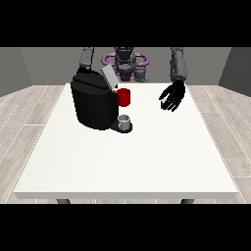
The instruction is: Insert the coffee pod into the coffee machine and close the lid
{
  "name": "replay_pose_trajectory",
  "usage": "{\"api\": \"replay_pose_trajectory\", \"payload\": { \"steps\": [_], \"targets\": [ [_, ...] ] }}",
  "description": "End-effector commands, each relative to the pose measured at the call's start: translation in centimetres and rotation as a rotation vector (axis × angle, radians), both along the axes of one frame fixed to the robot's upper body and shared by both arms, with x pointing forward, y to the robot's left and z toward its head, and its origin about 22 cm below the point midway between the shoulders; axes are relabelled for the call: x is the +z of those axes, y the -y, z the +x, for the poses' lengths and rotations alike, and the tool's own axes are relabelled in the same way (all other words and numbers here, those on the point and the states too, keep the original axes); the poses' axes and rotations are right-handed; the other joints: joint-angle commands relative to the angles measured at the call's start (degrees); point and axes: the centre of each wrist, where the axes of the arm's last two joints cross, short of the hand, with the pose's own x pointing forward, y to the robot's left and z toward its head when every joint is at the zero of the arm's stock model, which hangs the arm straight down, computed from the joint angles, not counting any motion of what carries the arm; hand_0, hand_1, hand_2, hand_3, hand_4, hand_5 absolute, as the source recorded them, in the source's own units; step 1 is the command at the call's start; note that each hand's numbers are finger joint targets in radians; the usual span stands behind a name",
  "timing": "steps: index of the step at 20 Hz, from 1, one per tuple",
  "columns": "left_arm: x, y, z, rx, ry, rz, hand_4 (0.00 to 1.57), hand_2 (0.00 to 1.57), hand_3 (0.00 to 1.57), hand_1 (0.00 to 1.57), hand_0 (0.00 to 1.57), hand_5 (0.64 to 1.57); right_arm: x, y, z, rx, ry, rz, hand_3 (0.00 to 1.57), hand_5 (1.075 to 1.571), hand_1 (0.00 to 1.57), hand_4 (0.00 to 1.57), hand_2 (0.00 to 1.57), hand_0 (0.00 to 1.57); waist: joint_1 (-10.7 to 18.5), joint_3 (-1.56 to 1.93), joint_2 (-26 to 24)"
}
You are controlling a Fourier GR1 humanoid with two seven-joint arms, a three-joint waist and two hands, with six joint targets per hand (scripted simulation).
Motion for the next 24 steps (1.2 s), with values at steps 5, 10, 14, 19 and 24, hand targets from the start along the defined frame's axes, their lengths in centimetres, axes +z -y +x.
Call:
{"api": "replay_pose_trajectory", "payload": {
  "steps": [5,10,14,19,24],
  "targets": [
    [-1.5,3.1,0.6,-0.069,-0.044,0.215,0.34,0.95,0.81,0.76,0.76,1.571,-1.7,1.1,0.7,0.04,-0.046,-0.016,0.0,1.571,0.0,0.0,0.0,0.0,0.0,0.03,-1.34],
    [-1.8,-0.1,0.5,-0.082,-0.14,0.325,0.35,0.93,0.77,0.76,0.76,1.571,-1.3,-0.9,0.8,0.023,-0.027,0.006,0.0,1.571,0.0,0.0,0.0,0.0,0.79,0.01,-0.24],
    [-3.4,0.6,-0.1,-0.137,-0.205,0.329,0.4,0.98,0.86,0.76,0.76,1.571,-2.7,2.0,0.6,-0.002,-0.119,0.014,0.0,1.571,0.0,0.0,0.0,0.0,1.55,0.01,-4.26],
    [-3.5,1.2,1.2,-0.124,-0.126,0.296,0.39,1.2,1.09,1.12,1.12,1.571,-2.9,1.1,0.8,0.01,-0.086,0.026,0.0,1.571,0.0,0.0,0.0,0.0,0.54,-0.01,-2.51],
    [-0.8,1.8,2.6,-0.2,-0.074,0.126,0.49,1.4,1.33,1.42,1.42,1.571,-5.3,3.0,-0.1,-0.07,-0.13,-0.048,0.0,1.571,0.0,0.0,0.0,0.0,2.96,0.0,-4.51]
  ]
}}
